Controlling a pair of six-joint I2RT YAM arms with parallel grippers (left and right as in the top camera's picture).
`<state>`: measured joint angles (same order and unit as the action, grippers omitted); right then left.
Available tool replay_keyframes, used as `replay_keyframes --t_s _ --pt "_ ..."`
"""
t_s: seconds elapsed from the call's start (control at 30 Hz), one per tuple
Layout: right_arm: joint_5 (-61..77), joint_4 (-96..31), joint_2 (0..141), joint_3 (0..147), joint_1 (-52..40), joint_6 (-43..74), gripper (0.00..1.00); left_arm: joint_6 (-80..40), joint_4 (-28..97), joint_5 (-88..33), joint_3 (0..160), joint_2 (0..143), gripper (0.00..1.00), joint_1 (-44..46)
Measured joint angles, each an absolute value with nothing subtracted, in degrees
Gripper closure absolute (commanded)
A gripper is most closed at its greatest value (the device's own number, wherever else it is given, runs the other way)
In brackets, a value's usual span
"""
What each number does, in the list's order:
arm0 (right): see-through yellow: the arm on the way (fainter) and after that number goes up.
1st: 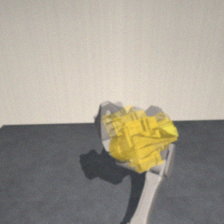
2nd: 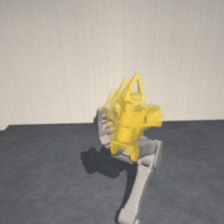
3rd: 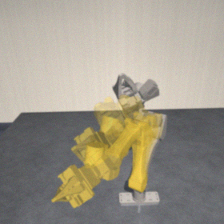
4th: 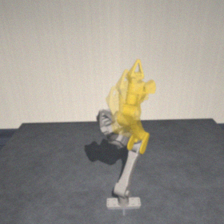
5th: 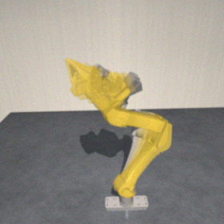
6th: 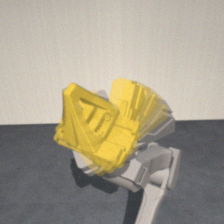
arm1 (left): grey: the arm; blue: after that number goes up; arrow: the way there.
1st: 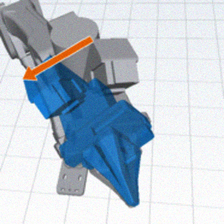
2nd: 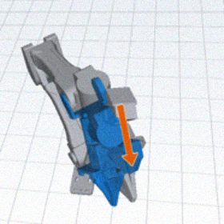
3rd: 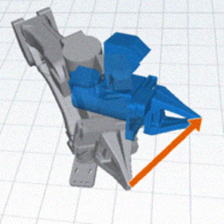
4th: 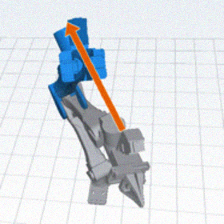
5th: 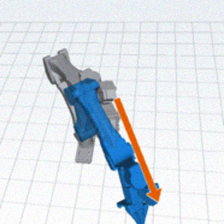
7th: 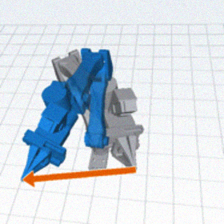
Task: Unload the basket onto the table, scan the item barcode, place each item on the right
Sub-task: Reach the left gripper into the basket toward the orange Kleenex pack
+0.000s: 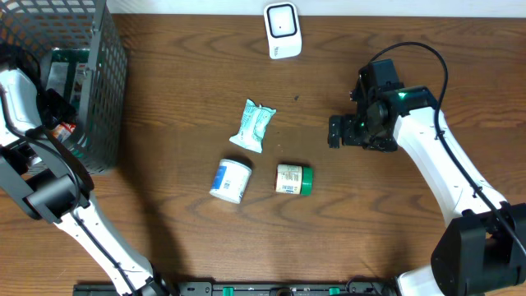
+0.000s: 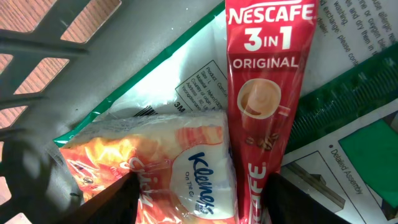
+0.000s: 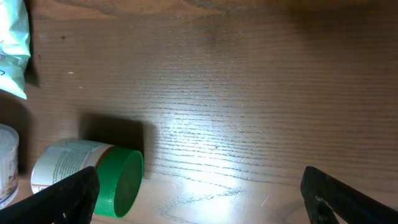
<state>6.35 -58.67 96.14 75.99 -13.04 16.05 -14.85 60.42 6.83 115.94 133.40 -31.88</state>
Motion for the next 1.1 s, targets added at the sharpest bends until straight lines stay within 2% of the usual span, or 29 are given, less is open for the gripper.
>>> replay_keyframes --t_s 0.23,0.37,0.47,0.6,0.7,0.77,0.83,1.1 --pt "6.35 -58.7 96.14 75.99 -13.04 16.05 0.01 -14.81 60.29 6.85 115.44 133.29 0.27 -31.79" --pt "6.35 -58.7 96.14 75.99 -13.04 16.05 0.01 -14.81 58.06 6.85 112.99 132.16 0.29 -31.7" --pt "6.35 -58.67 96.14 75.99 -13.04 16.05 0.01 -14.68 57.17 7.18 111.77 131.46 0.39 -31.7" --pt "6.35 -58.7 96.14 75.99 -13.04 16.05 0.01 -14.61 57.28 7.57 111.66 131.39 0.63 -31.77" --pt "6.35 -58.7 96.14 75.99 -13.04 16.05 0.01 -14.94 57.28 7.14 111.66 131.17 0.72 -31.66" --pt "6.35 -58.67 96.14 75.99 -13.04 16.05 0.01 -15.11 57.43 6.79 111.66 131.13 0.85 -31.66" --pt "6.35 -58.67 96.14 75.99 -13.04 16.05 0.01 -15.0 57.54 6.04 111.7 130.72 0.93 -31.66" --pt "6.35 -58.7 96.14 75.99 -13.04 16.05 0.01 -14.85 57.14 3.4 111.77 123.13 0.92 -31.77"
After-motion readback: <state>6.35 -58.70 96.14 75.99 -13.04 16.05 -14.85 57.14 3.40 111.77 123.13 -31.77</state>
